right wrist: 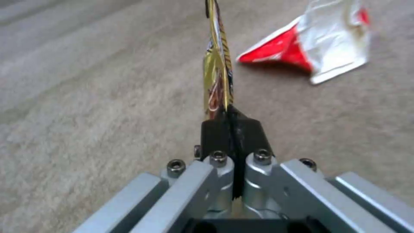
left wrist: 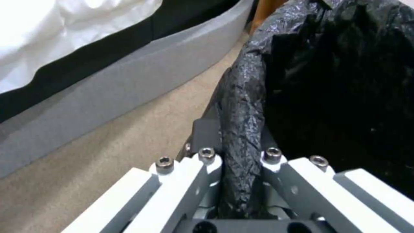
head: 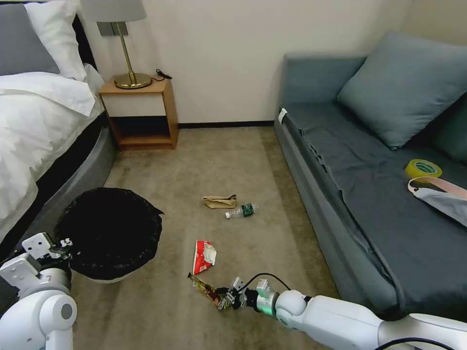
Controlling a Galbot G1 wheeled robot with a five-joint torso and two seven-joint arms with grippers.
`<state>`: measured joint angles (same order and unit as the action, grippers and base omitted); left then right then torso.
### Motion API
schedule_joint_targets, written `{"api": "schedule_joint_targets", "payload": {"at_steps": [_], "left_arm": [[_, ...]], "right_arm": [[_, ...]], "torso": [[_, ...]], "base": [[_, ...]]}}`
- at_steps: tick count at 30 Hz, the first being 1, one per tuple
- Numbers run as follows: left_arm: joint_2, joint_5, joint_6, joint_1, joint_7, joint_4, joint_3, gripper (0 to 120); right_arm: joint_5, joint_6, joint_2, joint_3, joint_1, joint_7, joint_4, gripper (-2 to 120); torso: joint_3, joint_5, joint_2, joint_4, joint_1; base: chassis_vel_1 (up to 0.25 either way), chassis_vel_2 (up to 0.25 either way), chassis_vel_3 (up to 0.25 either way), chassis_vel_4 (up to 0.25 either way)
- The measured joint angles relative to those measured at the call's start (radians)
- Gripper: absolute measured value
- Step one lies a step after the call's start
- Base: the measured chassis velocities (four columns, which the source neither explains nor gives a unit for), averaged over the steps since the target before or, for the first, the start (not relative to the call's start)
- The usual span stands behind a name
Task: Pick up the trash bin, then pick up the garbage on the floor and place it into the trash bin.
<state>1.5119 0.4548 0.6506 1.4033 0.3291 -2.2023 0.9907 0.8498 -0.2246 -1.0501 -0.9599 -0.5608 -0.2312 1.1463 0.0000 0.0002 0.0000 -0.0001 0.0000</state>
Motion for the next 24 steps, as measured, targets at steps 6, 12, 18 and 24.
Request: {"api": "schedule_joint_targets", "payload": {"at_steps": [6,12,18,24], "left_arm": [[-0.004,-0.003,-0.002,0.000,0.000,0.016,-0.007,4],[-0.006,-0.011,-0.006,0.001,0.000,0.038,-0.024,4],[-0.006,-0.017,-0.012,0.010,0.000,0.060,-0.046,4],[-0.007,-0.020,-0.013,0.015,-0.001,0.062,-0.050,4]], "right_arm": [[0.016,0.002,0.034,0.041,0.000,0.006,0.047,0],[0.020,0.000,0.060,0.080,0.001,0.010,0.074,0],[0.027,-0.005,0.090,0.161,0.003,0.022,0.141,0],[0.053,0.006,0.112,0.218,0.016,0.047,0.243,0]], "torso": [[0.000,0.0000,0.000,0.0001,0.000],[0.000,-0.0001,0.000,0.0001,0.000],[0.000,-0.0001,0.000,0.0000,0.000],[0.000,-0.0002,0.000,0.0001,0.000]], "base": [[0.000,0.000,0.000,0.000],[0.000,0.000,0.000,0.000],[0.000,0.000,0.000,0.000],[0.000,0.000,0.000,0.000]]}}
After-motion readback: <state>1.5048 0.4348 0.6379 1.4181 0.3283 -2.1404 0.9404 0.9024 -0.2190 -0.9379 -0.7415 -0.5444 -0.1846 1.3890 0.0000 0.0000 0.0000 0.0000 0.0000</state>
